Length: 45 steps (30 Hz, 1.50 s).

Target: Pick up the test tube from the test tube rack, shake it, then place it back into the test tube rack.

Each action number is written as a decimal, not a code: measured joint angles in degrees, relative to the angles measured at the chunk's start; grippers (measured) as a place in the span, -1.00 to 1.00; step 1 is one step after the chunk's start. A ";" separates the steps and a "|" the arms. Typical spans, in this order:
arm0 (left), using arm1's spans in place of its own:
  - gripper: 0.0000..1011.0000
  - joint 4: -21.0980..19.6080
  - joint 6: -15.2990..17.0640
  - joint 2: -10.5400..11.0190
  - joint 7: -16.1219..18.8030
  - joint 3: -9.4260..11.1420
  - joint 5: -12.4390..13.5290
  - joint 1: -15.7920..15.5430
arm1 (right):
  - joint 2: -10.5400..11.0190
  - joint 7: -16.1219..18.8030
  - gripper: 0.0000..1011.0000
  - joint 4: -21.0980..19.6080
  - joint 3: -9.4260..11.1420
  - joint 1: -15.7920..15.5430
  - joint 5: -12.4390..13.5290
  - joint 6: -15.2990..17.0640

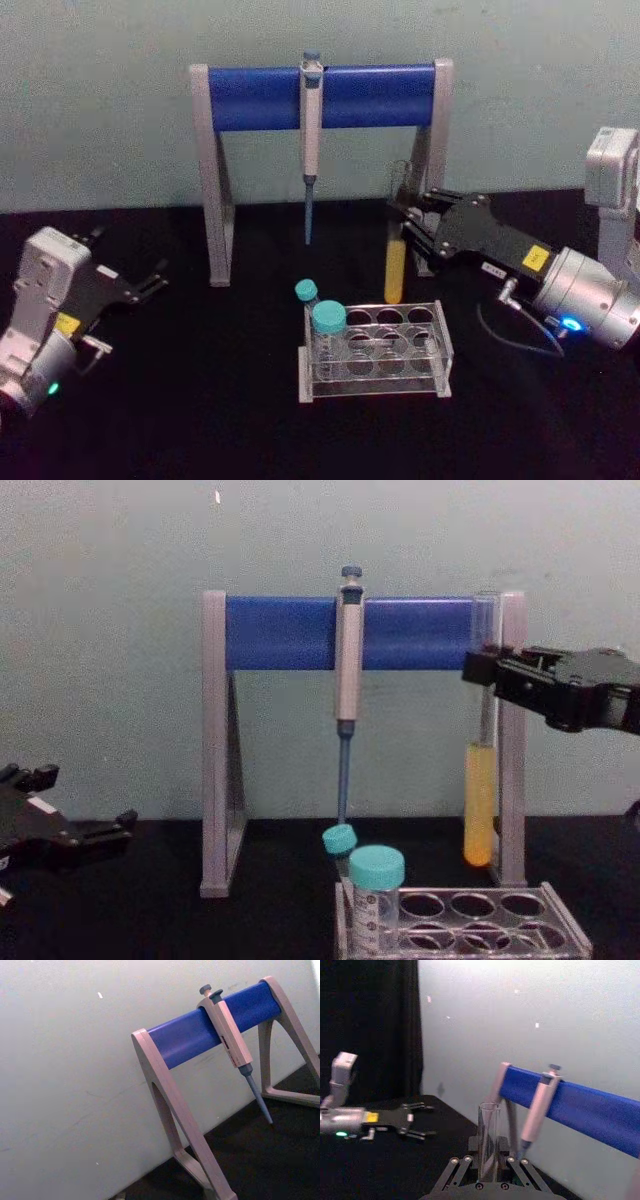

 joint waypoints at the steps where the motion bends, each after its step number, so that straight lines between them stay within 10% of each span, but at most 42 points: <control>1: 0.98 0.00 0.00 0.00 0.00 0.00 0.00 0.00 | 0.17 0.51 -0.55 -0.45 -0.28 -0.18 0.44 -0.01; 24: 0.98 0.00 0.00 0.00 0.00 0.00 0.00 0.00 | 7.20 -3.34 -0.55 -11.35 2.87 -10.01 2.46 -0.53; 45: 0.98 0.00 0.00 0.00 0.00 0.00 0.00 0.00 | 4.73 -4.64 -0.55 -6.10 4.13 -6.73 -1.04 -0.55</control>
